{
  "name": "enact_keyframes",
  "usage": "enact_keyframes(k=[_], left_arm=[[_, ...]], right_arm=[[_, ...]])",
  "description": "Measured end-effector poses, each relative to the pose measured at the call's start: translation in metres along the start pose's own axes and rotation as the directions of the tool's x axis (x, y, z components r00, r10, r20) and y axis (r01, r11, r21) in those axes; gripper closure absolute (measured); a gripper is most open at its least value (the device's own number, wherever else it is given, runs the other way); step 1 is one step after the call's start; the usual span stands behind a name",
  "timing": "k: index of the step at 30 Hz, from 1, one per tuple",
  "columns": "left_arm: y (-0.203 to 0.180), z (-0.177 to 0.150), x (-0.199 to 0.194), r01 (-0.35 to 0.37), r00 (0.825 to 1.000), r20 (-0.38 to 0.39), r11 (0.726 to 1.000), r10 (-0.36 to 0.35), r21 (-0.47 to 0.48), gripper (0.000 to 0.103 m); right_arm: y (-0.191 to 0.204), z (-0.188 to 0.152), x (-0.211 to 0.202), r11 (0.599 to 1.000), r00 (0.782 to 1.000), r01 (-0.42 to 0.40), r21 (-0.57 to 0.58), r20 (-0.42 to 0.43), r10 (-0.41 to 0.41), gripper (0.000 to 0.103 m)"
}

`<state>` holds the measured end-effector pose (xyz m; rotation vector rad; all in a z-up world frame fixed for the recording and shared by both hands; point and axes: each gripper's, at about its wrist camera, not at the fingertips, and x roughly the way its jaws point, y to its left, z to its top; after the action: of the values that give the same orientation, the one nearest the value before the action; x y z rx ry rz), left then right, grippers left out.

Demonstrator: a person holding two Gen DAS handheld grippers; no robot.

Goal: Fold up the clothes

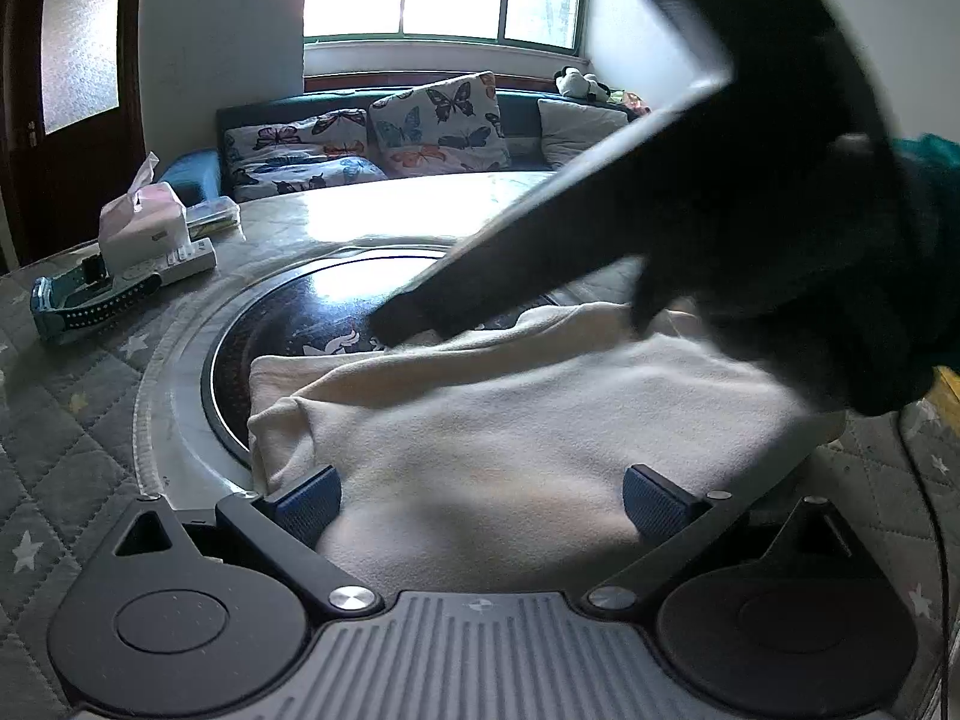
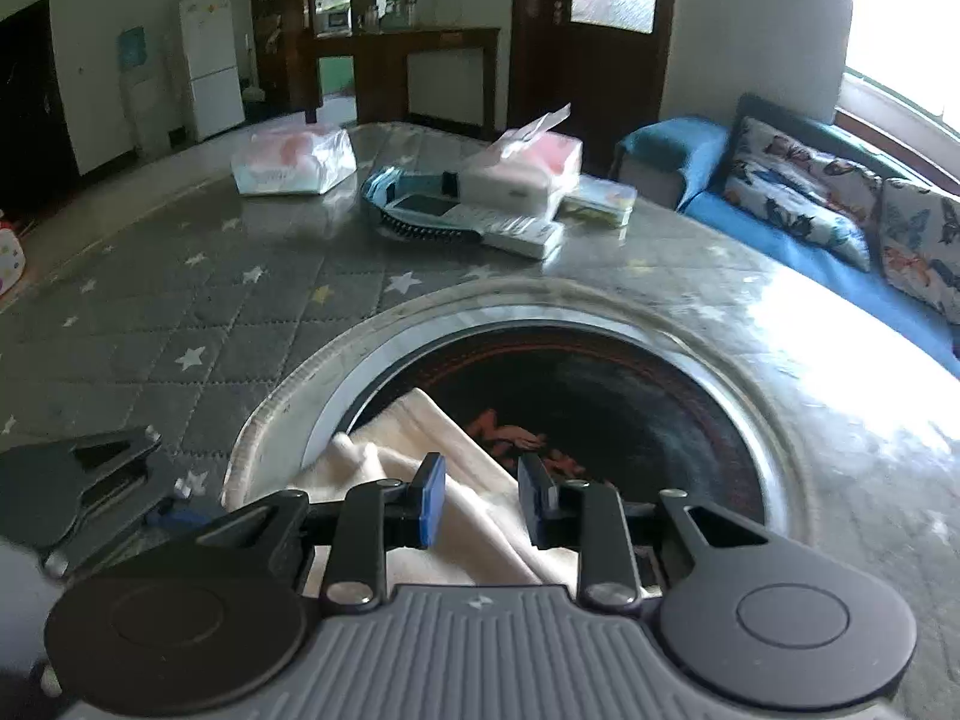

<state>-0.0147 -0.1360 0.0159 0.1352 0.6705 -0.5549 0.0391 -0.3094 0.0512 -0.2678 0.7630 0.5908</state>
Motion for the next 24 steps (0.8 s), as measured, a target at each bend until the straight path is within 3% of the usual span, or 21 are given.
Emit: enact_keyframes(k=[12, 17, 24], left_arm=[[0.018, 0.001, -0.021, -0.118, 0.993, 0.021, 0.991, 0.119, -0.056, 0.0], [0.023, -0.004, -0.024, -0.18, 0.984, 0.002, 0.981, 0.18, -0.069, 0.0], [0.025, -0.014, -0.027, -0.19, 0.982, -0.009, 0.979, 0.19, -0.074, 0.0]], right_arm=[[0.0, -0.056, -0.076, 0.996, 0.998, 0.061, 0.063, 0.029, -0.063, 0.073], [0.017, -0.076, -0.087, 0.996, 0.998, 0.05, 0.07, 0.039, -0.053, 0.072], [0.037, -0.091, -0.085, 0.997, 0.997, 0.052, 0.053, 0.049, -0.055, 0.072]])
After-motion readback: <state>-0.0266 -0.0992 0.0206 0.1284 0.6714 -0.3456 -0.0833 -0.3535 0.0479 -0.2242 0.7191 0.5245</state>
